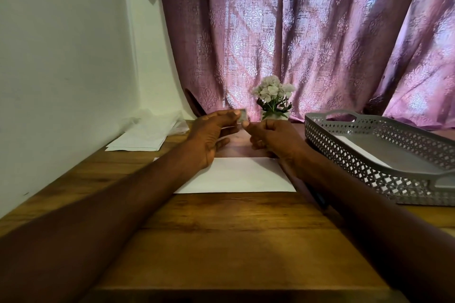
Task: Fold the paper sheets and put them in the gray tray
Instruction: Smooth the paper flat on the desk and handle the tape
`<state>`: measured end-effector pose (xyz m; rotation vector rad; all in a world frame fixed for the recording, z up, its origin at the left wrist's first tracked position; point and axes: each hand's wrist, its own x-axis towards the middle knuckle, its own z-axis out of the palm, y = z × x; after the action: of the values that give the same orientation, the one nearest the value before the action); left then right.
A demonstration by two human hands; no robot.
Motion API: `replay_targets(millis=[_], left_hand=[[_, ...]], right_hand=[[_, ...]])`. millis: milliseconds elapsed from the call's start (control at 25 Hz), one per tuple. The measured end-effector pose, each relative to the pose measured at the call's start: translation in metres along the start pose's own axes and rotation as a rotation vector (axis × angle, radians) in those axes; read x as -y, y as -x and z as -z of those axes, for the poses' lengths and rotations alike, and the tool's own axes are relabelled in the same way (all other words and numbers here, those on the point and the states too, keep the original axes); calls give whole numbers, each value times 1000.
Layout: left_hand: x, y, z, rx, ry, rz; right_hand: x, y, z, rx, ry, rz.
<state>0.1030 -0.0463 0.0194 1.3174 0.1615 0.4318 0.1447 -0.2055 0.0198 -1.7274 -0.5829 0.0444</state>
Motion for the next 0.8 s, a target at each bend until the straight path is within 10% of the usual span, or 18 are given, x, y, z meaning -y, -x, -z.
replay_targets(millis=[800], left_hand=[[9, 23, -12, 140, -388, -234]], right_hand=[[-9, -12, 24, 27, -31, -13]])
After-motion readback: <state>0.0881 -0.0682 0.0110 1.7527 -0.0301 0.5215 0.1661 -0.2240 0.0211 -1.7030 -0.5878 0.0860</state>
